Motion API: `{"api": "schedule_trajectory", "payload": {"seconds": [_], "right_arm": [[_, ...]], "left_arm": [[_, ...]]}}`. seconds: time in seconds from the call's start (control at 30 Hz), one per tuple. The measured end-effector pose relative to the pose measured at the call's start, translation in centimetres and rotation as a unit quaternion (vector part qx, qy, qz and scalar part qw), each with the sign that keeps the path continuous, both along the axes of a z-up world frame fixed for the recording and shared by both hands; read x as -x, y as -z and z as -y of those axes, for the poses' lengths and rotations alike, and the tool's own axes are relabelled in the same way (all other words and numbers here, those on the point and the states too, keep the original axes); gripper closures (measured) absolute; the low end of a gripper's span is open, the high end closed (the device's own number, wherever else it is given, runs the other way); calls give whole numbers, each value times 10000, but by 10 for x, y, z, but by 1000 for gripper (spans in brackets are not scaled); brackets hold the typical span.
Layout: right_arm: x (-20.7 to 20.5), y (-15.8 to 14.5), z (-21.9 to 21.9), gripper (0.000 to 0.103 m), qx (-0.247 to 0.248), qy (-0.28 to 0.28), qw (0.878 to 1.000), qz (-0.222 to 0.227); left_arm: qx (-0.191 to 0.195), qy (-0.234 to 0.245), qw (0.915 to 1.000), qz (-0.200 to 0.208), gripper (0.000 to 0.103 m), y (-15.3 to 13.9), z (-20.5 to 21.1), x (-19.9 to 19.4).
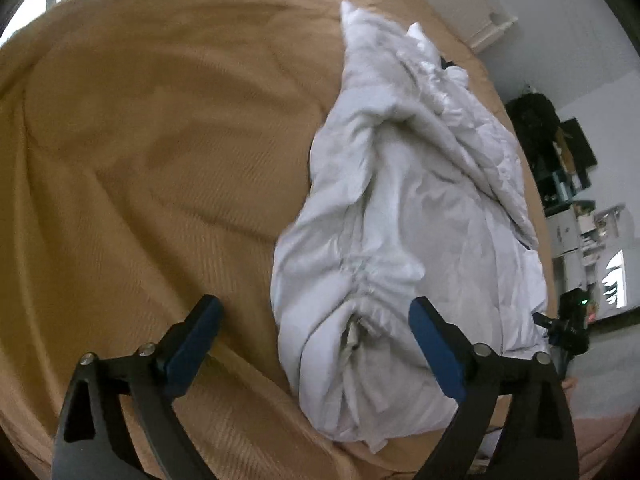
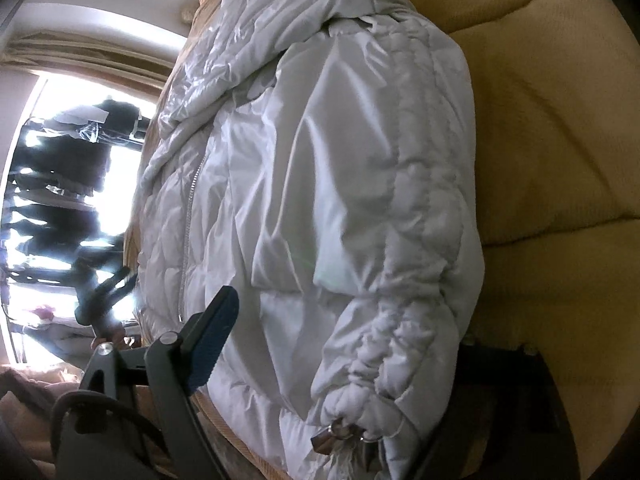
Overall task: Fold large clothes
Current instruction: 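Grasp the hem with the left gripper and lift it toward the collar while the right gripper holds the side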
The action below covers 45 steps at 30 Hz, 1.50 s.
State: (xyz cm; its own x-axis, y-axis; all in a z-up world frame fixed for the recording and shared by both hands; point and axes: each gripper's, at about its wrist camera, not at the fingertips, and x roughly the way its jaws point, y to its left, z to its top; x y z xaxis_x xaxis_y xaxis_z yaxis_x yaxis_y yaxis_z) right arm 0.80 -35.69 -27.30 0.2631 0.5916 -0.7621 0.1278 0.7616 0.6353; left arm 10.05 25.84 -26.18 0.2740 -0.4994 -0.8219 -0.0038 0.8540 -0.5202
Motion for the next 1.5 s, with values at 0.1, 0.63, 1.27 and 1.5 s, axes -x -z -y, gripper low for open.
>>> {"api": "schedule_trajectory", "payload": {"seconds": [0.1,0.63,1.27,1.5], "right_arm": [[-1,0,-2,15,-79,-4,10000,1],[1,-45,-17,74,-363,-256,9967,680],[-118,-130,23,80,-673,169,9781,1962],[-272,-110,33,77,-693,958,9794,1636]], "left_arm": [[1137,162,9930,-281,1,22,13,-3],[585,1001,9932,86,89,-23,51,13],[1562,482,9792,1200,88,-139,45,-173],[1097,-249,9911,712,88,-90,67,-326]]}}
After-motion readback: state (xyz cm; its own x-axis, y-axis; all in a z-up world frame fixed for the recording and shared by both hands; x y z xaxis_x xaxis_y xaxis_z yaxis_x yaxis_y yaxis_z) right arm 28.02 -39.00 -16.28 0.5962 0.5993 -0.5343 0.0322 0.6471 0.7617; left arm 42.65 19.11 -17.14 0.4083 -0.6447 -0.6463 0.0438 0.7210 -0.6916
